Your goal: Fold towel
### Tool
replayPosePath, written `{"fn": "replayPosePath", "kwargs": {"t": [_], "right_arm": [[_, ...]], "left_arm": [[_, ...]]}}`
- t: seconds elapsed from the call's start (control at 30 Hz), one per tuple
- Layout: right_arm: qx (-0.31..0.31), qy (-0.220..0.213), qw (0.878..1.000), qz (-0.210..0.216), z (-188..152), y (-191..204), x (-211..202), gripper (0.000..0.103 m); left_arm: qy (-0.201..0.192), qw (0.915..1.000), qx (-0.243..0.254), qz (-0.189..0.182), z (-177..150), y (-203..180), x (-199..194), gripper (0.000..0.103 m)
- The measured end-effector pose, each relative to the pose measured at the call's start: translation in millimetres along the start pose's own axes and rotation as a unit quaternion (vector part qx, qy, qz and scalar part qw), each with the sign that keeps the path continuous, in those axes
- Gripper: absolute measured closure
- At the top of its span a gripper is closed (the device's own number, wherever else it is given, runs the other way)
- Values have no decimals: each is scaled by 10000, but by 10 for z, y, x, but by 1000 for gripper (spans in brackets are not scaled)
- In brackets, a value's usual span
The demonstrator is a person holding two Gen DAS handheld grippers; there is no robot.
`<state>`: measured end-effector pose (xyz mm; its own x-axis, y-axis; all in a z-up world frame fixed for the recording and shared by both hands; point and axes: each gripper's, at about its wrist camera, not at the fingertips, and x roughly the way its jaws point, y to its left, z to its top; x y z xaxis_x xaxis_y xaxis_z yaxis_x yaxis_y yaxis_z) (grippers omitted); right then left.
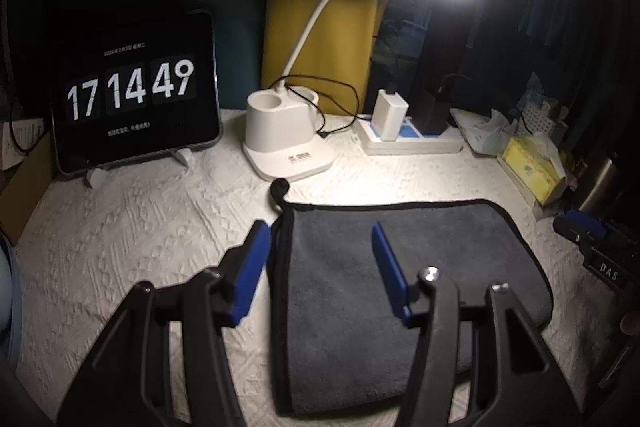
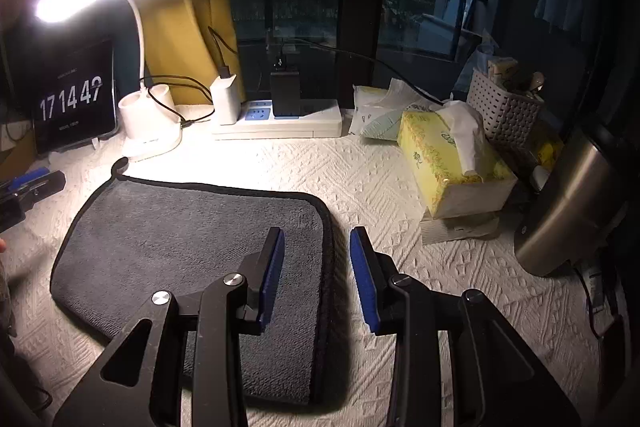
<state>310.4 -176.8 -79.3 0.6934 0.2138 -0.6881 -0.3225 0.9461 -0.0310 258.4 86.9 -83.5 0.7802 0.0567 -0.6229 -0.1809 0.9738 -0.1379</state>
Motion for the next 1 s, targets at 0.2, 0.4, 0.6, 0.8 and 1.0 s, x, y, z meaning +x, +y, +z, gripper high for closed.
{"fn": "replayPosePath", "kwargs": {"t": [0.2,0.4,0.6,0.8,1.0], "right_arm": [[-35,-58,10000,10,-52,59,-152,67],[-39,-143,9999,-10,-82,99,-297,66],[-54,-224,9997,-9,-124,147,-447,55],[-16,-349,9994,5,-178,166,-632,54],[-14,-459,9989,17,-232,208,-818,54]], "left_arm": [[-86,9999,-21,-67,-49,-21,-164,48],[-84,9998,-16,-191,-96,-58,-318,48],[-218,9996,23,-179,-154,-83,-502,42],[-484,9987,26,-143,-200,-74,-746,38],[-617,9978,50,-252,-271,-103,-962,24]]}}
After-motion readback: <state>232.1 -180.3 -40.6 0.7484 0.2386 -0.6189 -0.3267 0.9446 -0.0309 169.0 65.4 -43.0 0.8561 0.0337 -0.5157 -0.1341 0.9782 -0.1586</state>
